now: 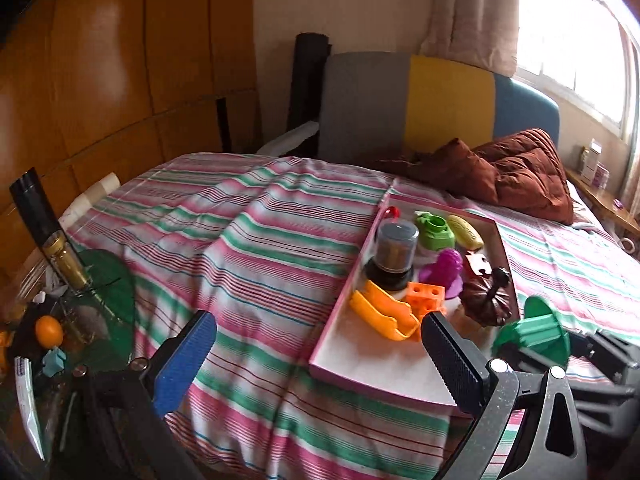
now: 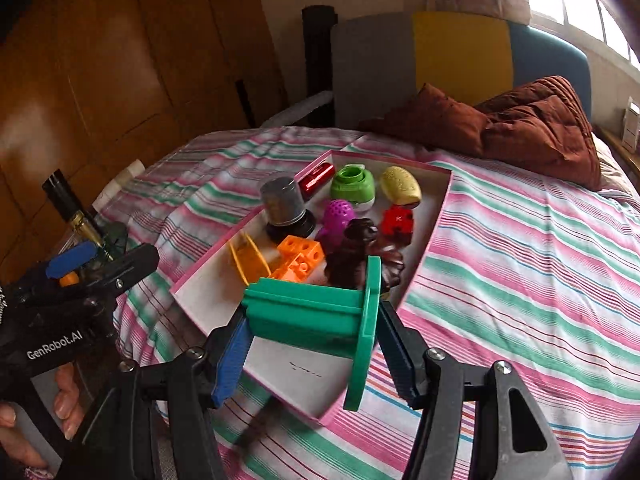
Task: Organize rigid objects
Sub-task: 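Carry the green spool into the tray and open the right gripper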
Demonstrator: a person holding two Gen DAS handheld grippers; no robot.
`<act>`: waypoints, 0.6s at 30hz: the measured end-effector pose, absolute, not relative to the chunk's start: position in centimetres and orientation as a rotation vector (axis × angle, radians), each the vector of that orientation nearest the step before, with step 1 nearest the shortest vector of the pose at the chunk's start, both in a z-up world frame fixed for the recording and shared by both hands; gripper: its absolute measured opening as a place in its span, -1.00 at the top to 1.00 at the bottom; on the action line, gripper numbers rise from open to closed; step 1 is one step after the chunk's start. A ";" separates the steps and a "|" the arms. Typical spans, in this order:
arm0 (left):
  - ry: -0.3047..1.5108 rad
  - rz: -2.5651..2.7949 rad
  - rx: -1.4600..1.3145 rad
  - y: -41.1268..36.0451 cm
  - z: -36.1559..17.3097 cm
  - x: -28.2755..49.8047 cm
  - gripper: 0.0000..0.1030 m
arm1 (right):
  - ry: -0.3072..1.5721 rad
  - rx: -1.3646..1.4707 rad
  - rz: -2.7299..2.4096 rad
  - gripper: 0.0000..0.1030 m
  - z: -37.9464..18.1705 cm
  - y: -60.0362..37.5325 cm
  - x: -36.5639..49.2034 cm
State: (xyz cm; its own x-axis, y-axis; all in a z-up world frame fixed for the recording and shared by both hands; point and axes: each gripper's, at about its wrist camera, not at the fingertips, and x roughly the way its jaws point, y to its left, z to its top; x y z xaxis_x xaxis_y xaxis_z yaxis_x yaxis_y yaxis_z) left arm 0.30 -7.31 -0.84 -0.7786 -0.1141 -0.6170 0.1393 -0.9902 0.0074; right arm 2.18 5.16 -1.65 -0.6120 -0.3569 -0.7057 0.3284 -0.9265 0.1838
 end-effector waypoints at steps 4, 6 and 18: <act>0.071 -2.817 0.957 -8.3 -0.6 0.4 -1.00 | -0.019 1.191 -2.493 -0.20 -3.2 3.2 1.4; 0.071 -2.799 0.951 -8.6 -0.6 0.4 -0.99 | -0.024 1.229 -2.499 -0.20 -3.9 2.8 1.0; -0.017 -2.745 0.981 -7.7 -0.7 0.2 -1.00 | -0.132 1.181 -2.553 -0.29 -3.6 4.3 2.7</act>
State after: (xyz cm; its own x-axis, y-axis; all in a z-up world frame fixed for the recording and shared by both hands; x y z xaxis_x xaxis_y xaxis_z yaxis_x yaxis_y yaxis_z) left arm 0.16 -7.70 -0.71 -0.7509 -0.2157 -0.6242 0.2078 -0.9743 0.0868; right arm 2.65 4.26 -3.59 -0.6051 -0.3280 -0.7255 0.2514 -0.9433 0.2168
